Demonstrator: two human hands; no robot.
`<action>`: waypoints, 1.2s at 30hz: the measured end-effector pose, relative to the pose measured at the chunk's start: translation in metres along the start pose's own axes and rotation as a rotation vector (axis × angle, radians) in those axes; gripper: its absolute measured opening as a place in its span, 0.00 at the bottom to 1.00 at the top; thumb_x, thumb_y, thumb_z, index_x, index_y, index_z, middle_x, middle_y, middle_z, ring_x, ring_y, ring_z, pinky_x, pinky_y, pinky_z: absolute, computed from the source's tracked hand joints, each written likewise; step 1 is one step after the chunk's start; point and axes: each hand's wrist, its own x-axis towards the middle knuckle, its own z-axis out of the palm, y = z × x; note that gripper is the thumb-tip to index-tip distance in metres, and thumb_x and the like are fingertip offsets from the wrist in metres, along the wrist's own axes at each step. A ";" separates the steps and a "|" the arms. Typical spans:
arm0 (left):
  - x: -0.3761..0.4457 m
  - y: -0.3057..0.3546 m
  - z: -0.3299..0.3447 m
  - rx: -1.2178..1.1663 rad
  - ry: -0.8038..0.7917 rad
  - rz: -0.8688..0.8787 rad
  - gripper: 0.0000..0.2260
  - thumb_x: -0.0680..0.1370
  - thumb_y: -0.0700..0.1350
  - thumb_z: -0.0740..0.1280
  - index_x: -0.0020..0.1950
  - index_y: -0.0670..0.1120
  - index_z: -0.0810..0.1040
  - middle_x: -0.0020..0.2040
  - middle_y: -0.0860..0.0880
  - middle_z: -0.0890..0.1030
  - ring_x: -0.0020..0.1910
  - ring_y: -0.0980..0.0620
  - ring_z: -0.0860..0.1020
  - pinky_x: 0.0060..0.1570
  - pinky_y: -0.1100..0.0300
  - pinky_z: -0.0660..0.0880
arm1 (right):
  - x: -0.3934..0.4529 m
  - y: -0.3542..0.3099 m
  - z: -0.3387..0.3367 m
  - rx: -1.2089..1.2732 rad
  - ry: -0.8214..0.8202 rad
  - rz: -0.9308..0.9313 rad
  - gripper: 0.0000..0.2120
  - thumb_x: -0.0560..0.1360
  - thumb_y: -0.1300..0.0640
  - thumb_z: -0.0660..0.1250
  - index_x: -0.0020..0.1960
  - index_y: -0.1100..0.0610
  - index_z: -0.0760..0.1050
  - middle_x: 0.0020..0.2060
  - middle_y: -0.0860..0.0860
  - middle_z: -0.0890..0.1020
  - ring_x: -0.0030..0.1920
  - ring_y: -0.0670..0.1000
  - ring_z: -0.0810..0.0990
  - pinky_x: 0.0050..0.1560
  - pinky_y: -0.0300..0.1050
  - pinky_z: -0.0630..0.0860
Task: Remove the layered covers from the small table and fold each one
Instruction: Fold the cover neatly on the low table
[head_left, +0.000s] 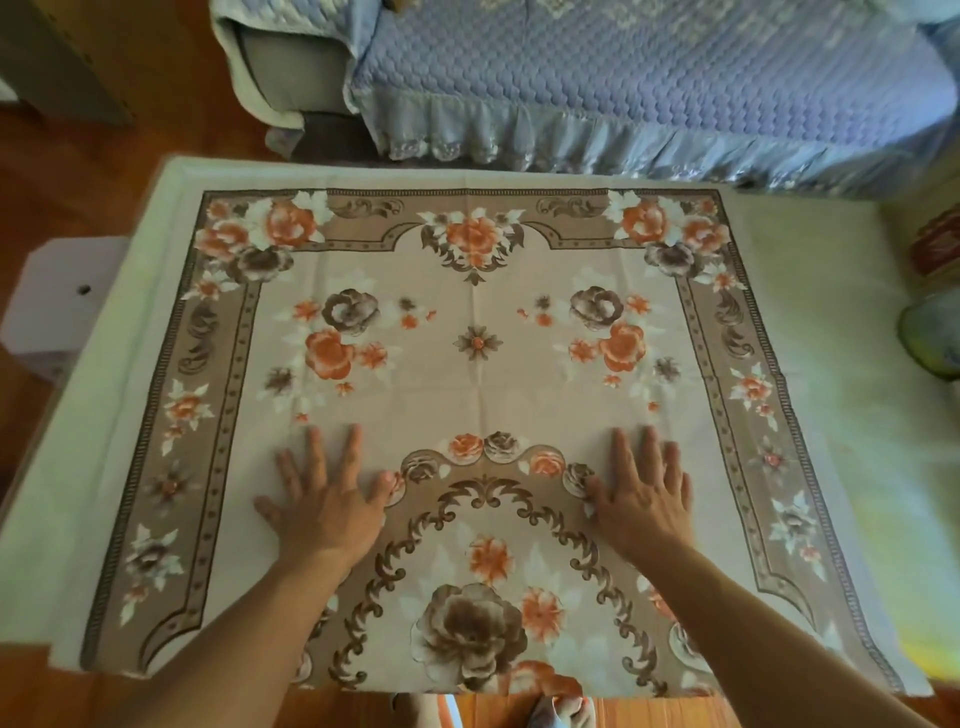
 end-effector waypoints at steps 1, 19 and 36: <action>0.002 0.000 -0.001 0.003 -0.003 0.007 0.32 0.79 0.72 0.42 0.78 0.66 0.31 0.80 0.51 0.29 0.80 0.39 0.33 0.73 0.26 0.46 | 0.002 -0.001 -0.001 -0.003 -0.001 0.004 0.35 0.82 0.35 0.46 0.80 0.44 0.32 0.78 0.50 0.29 0.77 0.59 0.28 0.78 0.60 0.36; 0.014 0.004 -0.010 -0.006 0.002 0.030 0.32 0.79 0.71 0.45 0.78 0.67 0.32 0.80 0.52 0.29 0.80 0.39 0.32 0.72 0.25 0.45 | 0.012 -0.004 -0.011 0.011 0.044 -0.005 0.36 0.81 0.35 0.50 0.81 0.45 0.35 0.80 0.52 0.33 0.78 0.60 0.31 0.78 0.61 0.39; -0.130 -0.186 0.052 -0.902 0.130 -0.628 0.17 0.77 0.47 0.72 0.64 0.42 0.77 0.59 0.39 0.79 0.57 0.38 0.78 0.58 0.44 0.75 | -0.204 -0.056 0.102 1.407 -0.573 0.734 0.19 0.79 0.45 0.68 0.58 0.60 0.76 0.47 0.55 0.79 0.45 0.55 0.80 0.50 0.53 0.78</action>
